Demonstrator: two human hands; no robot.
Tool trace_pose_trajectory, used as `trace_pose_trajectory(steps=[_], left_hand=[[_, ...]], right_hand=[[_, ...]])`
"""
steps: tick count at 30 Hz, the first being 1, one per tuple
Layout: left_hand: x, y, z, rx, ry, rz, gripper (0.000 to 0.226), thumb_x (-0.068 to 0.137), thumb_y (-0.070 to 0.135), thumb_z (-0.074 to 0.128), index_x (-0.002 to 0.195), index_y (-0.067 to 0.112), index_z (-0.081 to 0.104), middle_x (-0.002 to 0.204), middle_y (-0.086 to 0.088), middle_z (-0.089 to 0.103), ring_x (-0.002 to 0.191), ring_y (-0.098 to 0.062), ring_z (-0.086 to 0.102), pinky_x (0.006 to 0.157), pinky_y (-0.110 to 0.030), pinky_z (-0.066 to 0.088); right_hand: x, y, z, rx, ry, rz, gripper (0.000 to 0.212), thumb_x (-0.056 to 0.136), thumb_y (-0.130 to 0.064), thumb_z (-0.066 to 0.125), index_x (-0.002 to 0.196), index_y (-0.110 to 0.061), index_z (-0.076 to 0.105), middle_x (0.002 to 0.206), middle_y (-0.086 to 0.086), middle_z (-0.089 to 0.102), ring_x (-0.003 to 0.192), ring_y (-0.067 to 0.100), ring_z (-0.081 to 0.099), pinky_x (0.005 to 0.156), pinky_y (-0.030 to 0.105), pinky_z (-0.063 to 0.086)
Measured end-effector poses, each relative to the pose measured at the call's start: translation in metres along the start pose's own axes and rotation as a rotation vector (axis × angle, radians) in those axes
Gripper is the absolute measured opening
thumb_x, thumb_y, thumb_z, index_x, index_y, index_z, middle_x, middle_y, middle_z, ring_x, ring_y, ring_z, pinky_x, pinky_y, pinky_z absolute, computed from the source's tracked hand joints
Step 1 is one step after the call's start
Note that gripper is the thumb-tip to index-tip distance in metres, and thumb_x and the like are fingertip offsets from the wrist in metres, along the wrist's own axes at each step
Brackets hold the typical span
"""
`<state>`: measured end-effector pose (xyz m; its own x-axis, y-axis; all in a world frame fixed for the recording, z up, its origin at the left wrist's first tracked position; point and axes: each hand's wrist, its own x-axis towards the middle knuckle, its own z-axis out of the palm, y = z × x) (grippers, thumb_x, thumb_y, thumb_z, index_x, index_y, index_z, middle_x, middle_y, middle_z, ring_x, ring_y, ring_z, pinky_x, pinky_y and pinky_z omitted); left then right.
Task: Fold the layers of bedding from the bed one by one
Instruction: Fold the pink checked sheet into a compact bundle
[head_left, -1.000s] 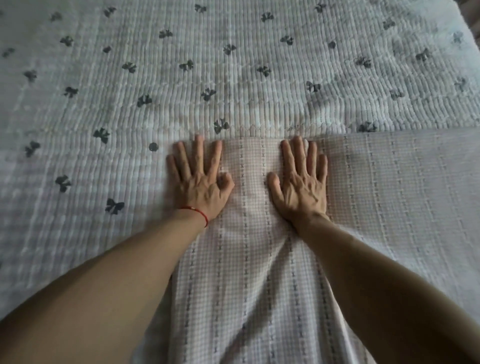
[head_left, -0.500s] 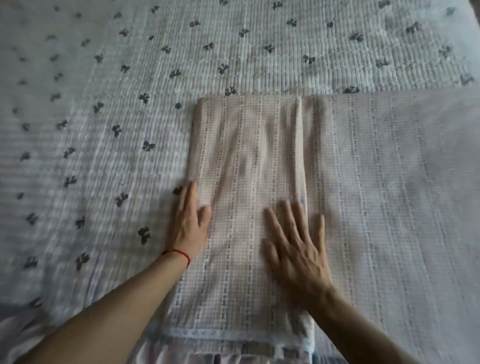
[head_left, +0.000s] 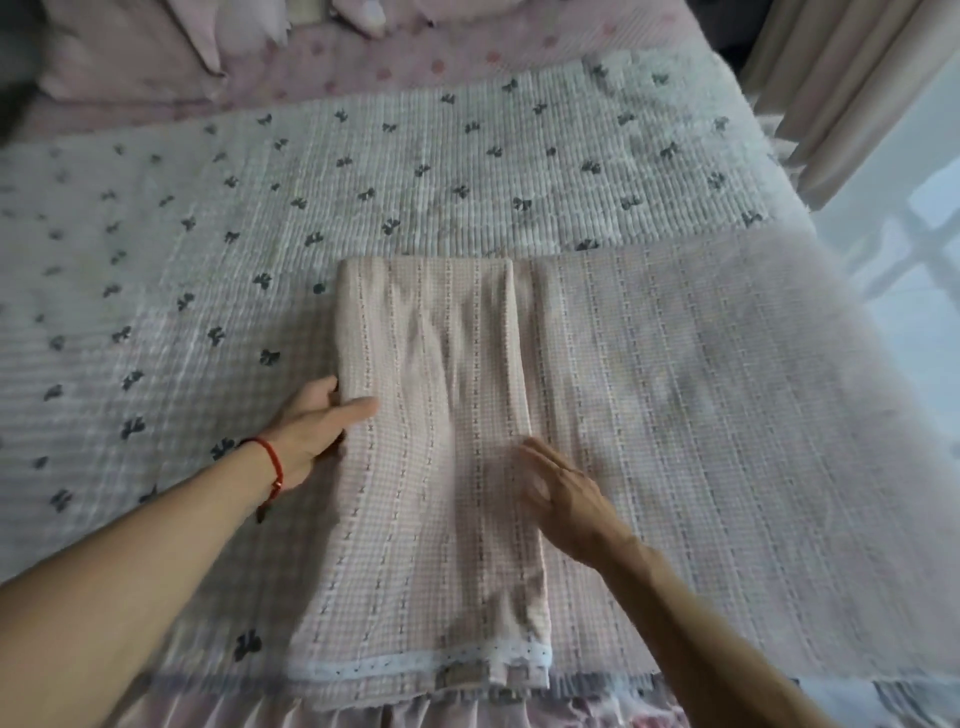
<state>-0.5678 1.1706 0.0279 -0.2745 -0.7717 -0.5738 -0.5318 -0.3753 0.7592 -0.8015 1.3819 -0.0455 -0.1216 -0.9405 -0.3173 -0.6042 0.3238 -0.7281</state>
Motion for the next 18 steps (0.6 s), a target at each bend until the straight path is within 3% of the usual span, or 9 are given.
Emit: trace_pose_trajectory(steps=[2,3,6,9,13,15,16,18], left_hand=[[-0.019,0.029,0.026,-0.008,-0.033,0.072,0.034,0.092,0.013,0.071,0.124,0.008,0.062,0.115,-0.012,0.073,0.093,-0.025,0.070,0.063,-0.031,0.057],[-0.027,0.043,0.042,0.007,-0.034,0.111,0.032,0.092,0.012,0.071,0.122,0.008,0.062,0.114,-0.015,0.073,0.089,-0.027,0.069,0.061,-0.033,0.057],[-0.043,0.080,0.093,0.013,0.008,0.205,0.024,0.089,0.015,0.075,0.110,0.015,0.063,0.107,-0.017,0.073,0.079,-0.028,0.070,0.066,-0.043,0.060],[-0.053,0.115,0.155,0.084,0.047,0.280,0.038,0.071,0.037,0.074,0.106,0.026,0.064,0.099,-0.001,0.076,0.082,-0.023,0.073,0.069,-0.044,0.061],[-0.062,0.147,0.252,0.217,0.063,0.434,0.033,0.075,0.033,0.070,0.105,0.021,0.060,0.091,0.002,0.072,0.082,-0.019,0.070,0.070,-0.040,0.060],[-0.062,0.149,0.301,0.305,0.030,0.463,0.039,0.083,0.028,0.068,0.117,0.014,0.056,0.092,-0.005,0.072,0.086,-0.022,0.069,0.074,-0.036,0.058],[-0.059,0.146,0.329,0.317,-0.039,0.435,0.055,0.084,0.029,0.066,0.133,0.011,0.050,0.097,-0.009,0.073,0.092,-0.025,0.069,0.079,-0.034,0.057],[-0.051,0.132,0.367,0.337,-0.197,0.341,0.081,0.083,0.037,0.061,0.153,0.012,0.029,0.106,-0.015,0.073,0.103,-0.029,0.068,0.089,-0.038,0.056]], right_hand=[[-0.003,-0.002,-0.021,0.110,0.023,0.064,0.047,0.107,-0.039,0.046,0.152,-0.027,0.045,0.155,-0.001,0.050,0.138,0.017,0.051,0.112,0.034,0.040],[-0.007,-0.002,-0.033,0.133,0.049,0.086,0.044,0.106,-0.040,0.046,0.149,-0.028,0.050,0.146,-0.001,0.059,0.129,0.018,0.059,0.106,0.033,0.046],[-0.023,0.000,-0.067,0.206,0.128,0.082,0.042,0.105,-0.048,0.044,0.139,-0.028,0.060,0.122,-0.007,0.072,0.103,0.011,0.071,0.081,0.025,0.050],[-0.043,0.006,-0.103,0.417,0.211,0.070,0.037,0.107,-0.044,0.042,0.126,-0.025,0.068,0.104,-0.007,0.076,0.082,0.008,0.074,0.073,0.029,0.052],[-0.078,0.026,-0.156,0.803,0.236,0.187,0.044,0.108,-0.044,0.037,0.114,-0.022,0.074,0.104,0.006,0.077,0.093,0.027,0.073,0.082,0.040,0.055],[-0.092,0.041,-0.176,0.914,0.208,0.238,0.054,0.107,-0.050,0.029,0.113,-0.022,0.075,0.107,0.004,0.078,0.096,0.023,0.074,0.084,0.037,0.057],[-0.098,0.055,-0.186,0.908,0.221,0.280,0.056,0.106,-0.052,0.028,0.111,-0.022,0.075,0.102,-0.001,0.078,0.092,0.018,0.074,0.078,0.032,0.056],[-0.100,0.090,-0.192,0.732,0.268,0.370,0.056,0.103,-0.058,0.035,0.107,-0.019,0.074,0.097,-0.002,0.076,0.089,0.017,0.071,0.070,0.032,0.052]])
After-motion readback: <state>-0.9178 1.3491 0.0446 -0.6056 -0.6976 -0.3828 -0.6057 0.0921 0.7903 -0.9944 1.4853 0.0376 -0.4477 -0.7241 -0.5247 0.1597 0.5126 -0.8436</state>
